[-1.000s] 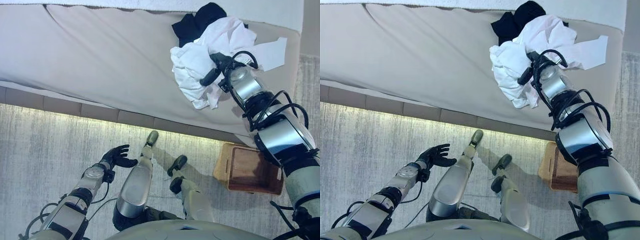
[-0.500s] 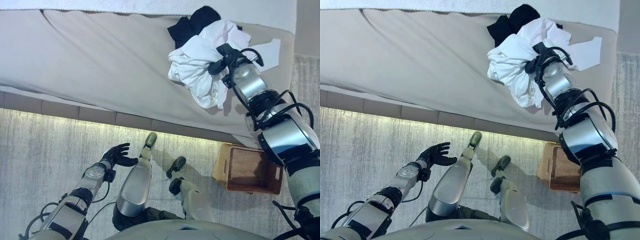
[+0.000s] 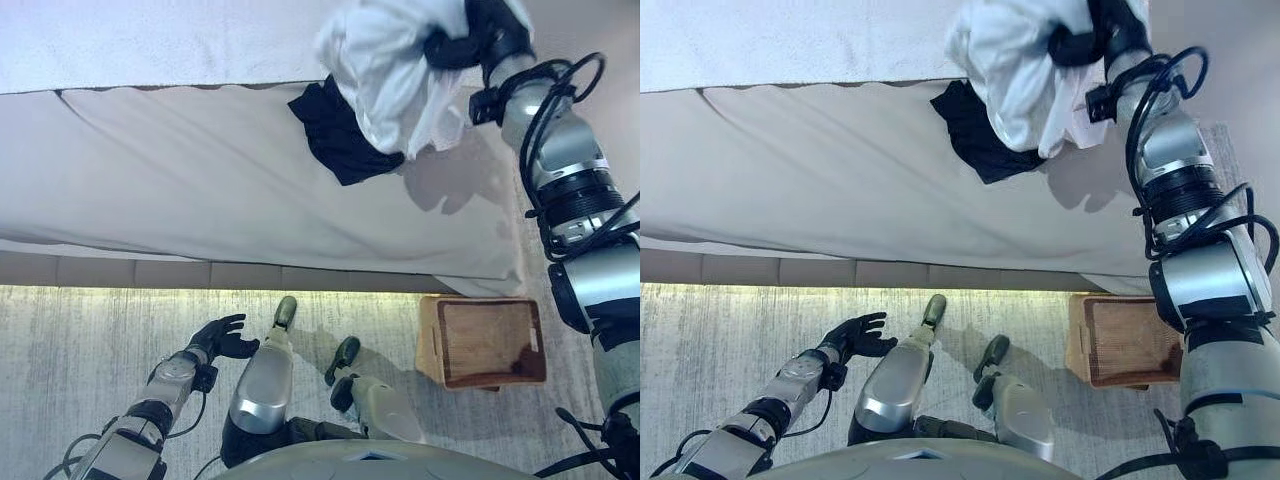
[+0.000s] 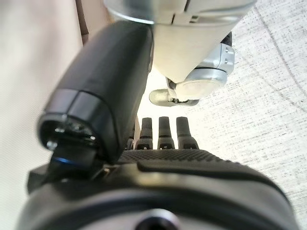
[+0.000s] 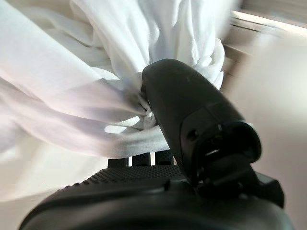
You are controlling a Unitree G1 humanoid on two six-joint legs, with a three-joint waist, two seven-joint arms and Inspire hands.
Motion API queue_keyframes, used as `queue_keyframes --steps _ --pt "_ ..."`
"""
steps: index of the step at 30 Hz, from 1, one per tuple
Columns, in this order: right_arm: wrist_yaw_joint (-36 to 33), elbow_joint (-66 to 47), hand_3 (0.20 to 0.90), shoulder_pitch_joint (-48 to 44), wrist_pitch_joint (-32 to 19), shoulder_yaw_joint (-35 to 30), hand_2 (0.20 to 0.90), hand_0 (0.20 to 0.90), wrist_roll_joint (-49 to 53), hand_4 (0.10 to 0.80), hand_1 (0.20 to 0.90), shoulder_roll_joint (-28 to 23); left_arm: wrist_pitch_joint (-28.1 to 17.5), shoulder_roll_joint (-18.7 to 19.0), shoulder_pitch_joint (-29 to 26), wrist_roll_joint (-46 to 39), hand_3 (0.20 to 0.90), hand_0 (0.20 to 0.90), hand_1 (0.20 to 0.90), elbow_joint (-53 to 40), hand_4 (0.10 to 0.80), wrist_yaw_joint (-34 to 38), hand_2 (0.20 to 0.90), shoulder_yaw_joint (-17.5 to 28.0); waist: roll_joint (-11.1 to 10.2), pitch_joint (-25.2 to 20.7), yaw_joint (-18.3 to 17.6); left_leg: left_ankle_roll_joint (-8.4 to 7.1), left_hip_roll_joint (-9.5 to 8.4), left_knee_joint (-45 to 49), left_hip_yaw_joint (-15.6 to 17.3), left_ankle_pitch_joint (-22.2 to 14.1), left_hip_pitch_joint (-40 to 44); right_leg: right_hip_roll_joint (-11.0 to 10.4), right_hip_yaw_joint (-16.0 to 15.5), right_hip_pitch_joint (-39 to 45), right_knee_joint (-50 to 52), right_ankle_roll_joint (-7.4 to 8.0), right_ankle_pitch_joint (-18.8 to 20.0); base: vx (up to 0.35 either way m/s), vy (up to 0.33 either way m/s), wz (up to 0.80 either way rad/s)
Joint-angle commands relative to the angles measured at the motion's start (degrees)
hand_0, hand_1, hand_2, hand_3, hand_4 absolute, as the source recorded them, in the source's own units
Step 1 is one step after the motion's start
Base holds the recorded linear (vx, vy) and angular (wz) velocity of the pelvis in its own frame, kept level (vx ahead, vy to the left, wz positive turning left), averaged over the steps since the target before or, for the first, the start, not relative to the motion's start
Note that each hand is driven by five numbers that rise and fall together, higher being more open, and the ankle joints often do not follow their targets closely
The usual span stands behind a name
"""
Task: Pick up the clothes from the bed and place them into the basket
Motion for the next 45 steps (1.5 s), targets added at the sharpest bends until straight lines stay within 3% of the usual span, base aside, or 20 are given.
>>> queue_keyframes --steps 1,8,14,15,16,17,19,20,21,26,28,30,32,33,34,35,42,43,44,45 --pt "-0.7 -7.46 0.2 1.59 -7.51 -1.42 0.3 0.3 -0.2 0.1 0.3 0.55 -0.85 -2.68 7.53 4.09 0.9 0.9 0.9 5.2 0.8 -2.5 0.9 -4.96 -0.66 -18.18 -0.29 2.43 -1.03 -0.93 -0.09 -7.8 3.46 -3.17 -0.28 -1.67 6.04 2.28 2.37 0.08 0.029 -0.01" --pt "10.24 -2.62 0.2 4.49 0.41 4.16 0.3 0.3 -6.95 0.1 0.3 0.65 0.63 -2.24 8.28 4.98 0.9 0.9 0.9 5.11 0.8 -2.49 0.9 -4.36 -1.31 -18.75 0.67 2.13 -0.8 -1.38 -0.71 -7.24 3.7 -2.76 -1.03 -0.4 4.36 2.15 1.58 0.013 0.003 0.07" --pt "11.14 4.37 0.2 3.31 3.15 8.0 0.3 0.3 -11.14 0.1 0.3 1.64 1.44 -1.32 6.41 5.31 0.9 0.9 0.9 4.9 0.8 -2.72 0.9 -4.35 -1.95 -16.92 2.42 1.86 -0.74 -1.57 -1.8 -6.44 2.41 -2.88 -2.9 -0.29 3.81 2.01 1.48 -0.034 -0.005 0.04" --pt "11.08 5.01 0.252 3.11 4.16 8.38 0.345 0.345 -11.26 0.152 0.345 1.76 1.47 -1.27 6.1 5.28 0.9 0.9 0.9 4.95 0.8 -2.75 0.9 -4.38 -1.95 -16.67 2.55 1.84 -0.73 -1.62 -1.91 -6.33 2.24 -2.92 -3.1 -0.35 3.81 1.99 1.43 -0.051 0.013 0.1" --pt "11.73 5.95 0.711 2.96 5.21 8.68 0.738 0.738 -11.76 0.611 0.738 1.84 1.5 -1.16 5.75 5.24 0.9 0.9 0.9 4.95 0.8 -2.78 0.9 -4.36 -1.96 -16.33 2.76 1.8 -0.73 -1.62 -2.03 -6.21 1.94 -2.98 -3.31 -0.47 3.82 1.95 1.38 -0.075 0.013 0.18" --pt "11.58 7.05 0.9 2.62 5.88 9.26 0.9 0.9 -11.9 0.8 0.9 2.1 1.34 -1.08 5.24 5.02 0.9 0.9 0.9 4.89 0.8 -2.58 0.9 -4.51 -1.86 -15.39 3.19 1.74 -0.68 -1.79 -2.21 -6.09 1.76 -3.0 -3.36 -0.7 4.07 1.9 1.2 -0.076 0.015 0.13" --pt "12.3 8.26 0.9 2.31 6.34 9.61 0.9 0.9 -12.21 0.8 0.9 2.41 1.17 -1.07 4.75 4.7 0.9 0.9 0.9 4.79 0.8 -2.37 0.9 -4.55 -1.76 -14.73 3.41 1.72 -0.71 -1.9 -2.45 -5.83 1.23 -3.01 -3.53 -1.12 4.23 1.78 1.07 -0.066 0.023 0.05" --pt "12.53 8.85 0.34 2.06 6.38 9.74 0.42 0.42 -12.46 0.24 0.42 2.54 1.09 -1.06 4.56 4.52 0.9 0.9 0.9 4.66 0.8 -2.24 0.9 -4.61 -1.68 -14.43 3.53 1.7 -0.73 -2.0 -2.58 -5.69 1.0 -3.03 -3.65 -1.36 4.33 1.74 0.99 -0.046 0.026 0.06" --pt "12.74 9.08 0.2 1.96 6.37 9.78 0.3 0.3 -12.56 0.1 0.3 2.59 1.05 -1.04 4.48 4.4 0.9 0.9 0.9 4.61 0.8 -2.16 0.9 -4.64 -1.64 -14.29 3.58 1.69 -0.74 -2.06 -2.63 -5.63 0.9 -3.03 -3.72 -1.47 4.39 1.72 0.93 -0.055 0.029 0.06" --pt "14.12 10.45 0.2 0.91 6.68 10.66 0.3 0.3 -13.97 0.1 0.3 2.7 1.06 -1.03 3.45 3.72 0.9 0.9 0.9 3.7 0.8 -1.68 0.9 -5.05 -1.3 -12.75 3.89 1.74 -0.99 -2.02 -3.19 -5.1 -0.5 -3.47 -3.99 -2.83 5.28 1.65 1.06 -0.055 0.034 0.06" --pt "16.03 10.55 0.389 0.69 7.28 11.12 0.462 0.462 -15.02 0.289 0.462 2.47 1.2 -0.89 3.1 3.53 0.9 0.9 0.9 3.22 0.8 -1.5 0.9 -4.91 -1.3 -12.1 3.92 1.72 -1.0 -2.16 -3.35 -4.91 -0.84 -3.66 -4.02 -3.52 5.71 1.72 1.29 -0.05 0.027 0.08" --pt "17.34 10.6 0.252 0.41 7.27 11.97 0.345 0.345 -15.41 0.152 0.345 2.14 1.36 -0.71 2.98 3.24 0.9 0.9 0.9 2.97 0.8 -1.52 0.9 -4.74 -1.33 -11.81 3.93 1.71 -1.0 -2.24 -3.41 -4.81 -0.99 -3.81 -3.97 -3.9 5.95 1.82 1.44 -0.014 0.015 0.03" --pt "18.23 10.84 0.266 0.25 7.54 12.24 0.356 0.356 -15.23 0.166 0.356 2.19 1.6 -0.42 2.94 3.3 0.9 0.9 0.9 2.54 0.8 -1.68 0.9 -4.5 -1.49 -11.47 4.1 1.65 -0.89 -2.21 -3.35 -4.78 -1.1 -3.96 -4.05 -4.01 6.15 1.93 1.54 0.0 0.0 0.0" --pt "18.49 10.99 0.579 0.3 7.42 12.24 0.625 0.625 -15.17 0.479 0.625 2.23 1.48 -0.43 2.98 3.27 0.9 0.9 0.9 2.53 0.8 -1.7 0.9 -4.58 -1.52 -11.34 4.17 1.62 -0.82 -2.21 -3.36 -4.76 -1.13 -4.01 -4.05 -4.09 6.26 1.98 1.58 0.0 0.0 0.0" --pt "18.72 11.41 0.28 0.15 6.9 12.15 0.368 0.368 -15.38 0.18 0.368 2.64 1.4 -0.41 2.83 3.37 0.9 0.9 0.9 2.56 0.8 -1.82 0.9 -4.5 -1.56 -11.22 4.27 1.65 -0.81 -2.32 -3.33 -4.71 -1.18 -4.11 -4.1 -4.28 6.43 2.0 1.72 0.0 0.0 0.0" --pt "18.83 11.64 0.2 0.04 6.46 12.16 0.3 0.3 -15.34 0.1 0.3 2.9 1.26 -0.45 2.72 3.22 0.9 0.9 0.9 2.61 0.8 -1.82 0.9 -4.56 -1.57 -11.09 4.32 1.67 -0.76 -2.38 -3.32 -4.7 -1.19 -4.19 -4.11 -4.44 6.61 2.04 1.79 -0.006 0.009 -0.03" --pt "19.0 10.53 0.2 0.98 6.53 12.05 0.3 0.3 -15.25 0.1 0.3 3.12 0.79 -0.38 2.9 2.77 0.9 0.9 0.9 1.75 0.8 -1.82 0.9 -4.64 -1.57 -10.66 4.2 1.71 -0.66 -2.74 -3.13 -4.51 -1.56 -4.23 -3.98 -4.98 6.81 2.22 2.14 -0.01 0.001 -0.03" --pt "19.34 10.02 0.425 1.11 6.9 12.09 0.493 0.493 -14.21 0.325 0.493 3.13 0.68 -0.23 2.75 2.63 0.9 0.9 0.9 1.81 0.8 -1.76 0.9 -4.61 -1.6 -10.54 4.12 1.68 -0.6 -2.98 -3.1 -4.41 -1.58 -4.18 -3.94 -5.13 6.79 2.28 2.23 0.0 0.0 0.0" --pt "19.12 9.73 0.771 1.16 7.11 11.95 0.789 0.789 -13.4 0.671 0.789 3.13 0.68 -0.16 2.67 2.72 0.9 0.9 0.9 1.87 0.8 -1.79 0.9 -4.46 -1.64 -10.53 4.09 1.68 -0.57 -3.07 -3.05 -4.4 -1.57 -4.21 -3.99 -5.16 6.81 2.33 2.3 0.0 0.0 0.0" --pt "19.2 9.48 0.9 1.25 7.19 11.61 0.9 0.9 -12.02 0.8 0.9 3.09 0.64 0.07 2.62 2.91 0.9 0.9 0.9 2.07 0.8 -1.9 0.9 -4.25 -1.78 -10.58 4.03 1.63 -0.52 -3.15 -2.93 -4.43 -1.44 -4.29 -4.03 -5.14 6.85 2.42 2.48 0.0 0.0 0.0"
